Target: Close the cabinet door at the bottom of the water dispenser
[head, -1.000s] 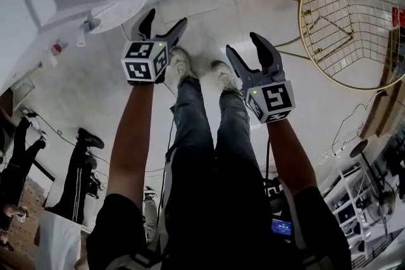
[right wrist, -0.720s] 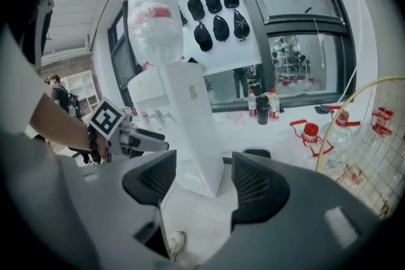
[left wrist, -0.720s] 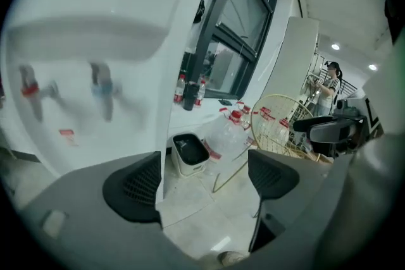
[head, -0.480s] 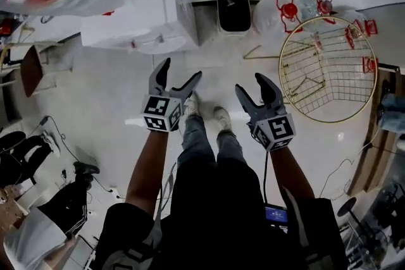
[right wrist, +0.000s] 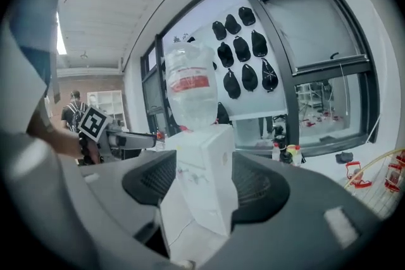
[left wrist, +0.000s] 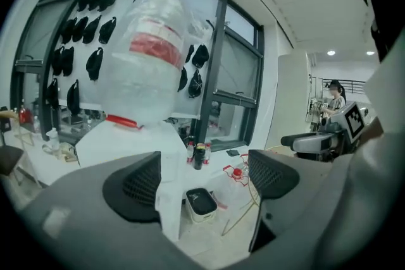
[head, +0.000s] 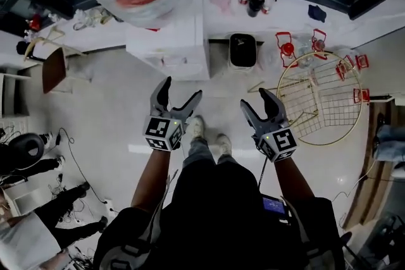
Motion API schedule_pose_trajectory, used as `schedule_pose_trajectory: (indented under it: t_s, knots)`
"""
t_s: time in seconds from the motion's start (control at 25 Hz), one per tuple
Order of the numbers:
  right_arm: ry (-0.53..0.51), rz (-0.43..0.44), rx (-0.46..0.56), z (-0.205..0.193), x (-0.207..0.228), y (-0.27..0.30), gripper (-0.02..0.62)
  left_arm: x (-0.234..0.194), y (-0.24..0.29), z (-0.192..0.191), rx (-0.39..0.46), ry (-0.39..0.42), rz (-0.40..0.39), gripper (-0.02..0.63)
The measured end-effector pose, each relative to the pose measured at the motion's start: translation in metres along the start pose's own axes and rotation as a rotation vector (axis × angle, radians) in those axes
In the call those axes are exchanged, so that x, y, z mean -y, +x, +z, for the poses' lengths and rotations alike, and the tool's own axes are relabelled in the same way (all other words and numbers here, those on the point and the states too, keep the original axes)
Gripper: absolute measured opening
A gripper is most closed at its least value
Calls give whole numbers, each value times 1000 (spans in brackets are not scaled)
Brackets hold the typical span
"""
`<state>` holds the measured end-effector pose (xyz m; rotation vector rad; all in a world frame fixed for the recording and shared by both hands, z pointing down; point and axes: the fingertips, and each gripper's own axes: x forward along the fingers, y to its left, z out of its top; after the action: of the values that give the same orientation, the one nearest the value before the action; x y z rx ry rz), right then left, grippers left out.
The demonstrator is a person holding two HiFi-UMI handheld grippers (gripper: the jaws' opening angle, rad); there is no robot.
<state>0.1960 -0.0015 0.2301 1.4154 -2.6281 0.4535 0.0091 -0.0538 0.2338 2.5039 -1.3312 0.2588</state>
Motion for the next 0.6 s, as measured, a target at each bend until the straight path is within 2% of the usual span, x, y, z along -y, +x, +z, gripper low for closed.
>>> schedule_pose_trajectory:
  t_s: [0.08, 0.28, 0.6]
  knots:
    - [6, 7, 16, 13, -4, -5, 273, 7, -14, 14, 25, 5, -3, 439]
    - [-58, 40, 73, 44, -18, -7, 247, 14, -36, 51, 92, 31, 9, 429]
    - [-34, 87, 99, 65, -48, 1, 218, 24, -44, 91, 160, 43, 5, 359]
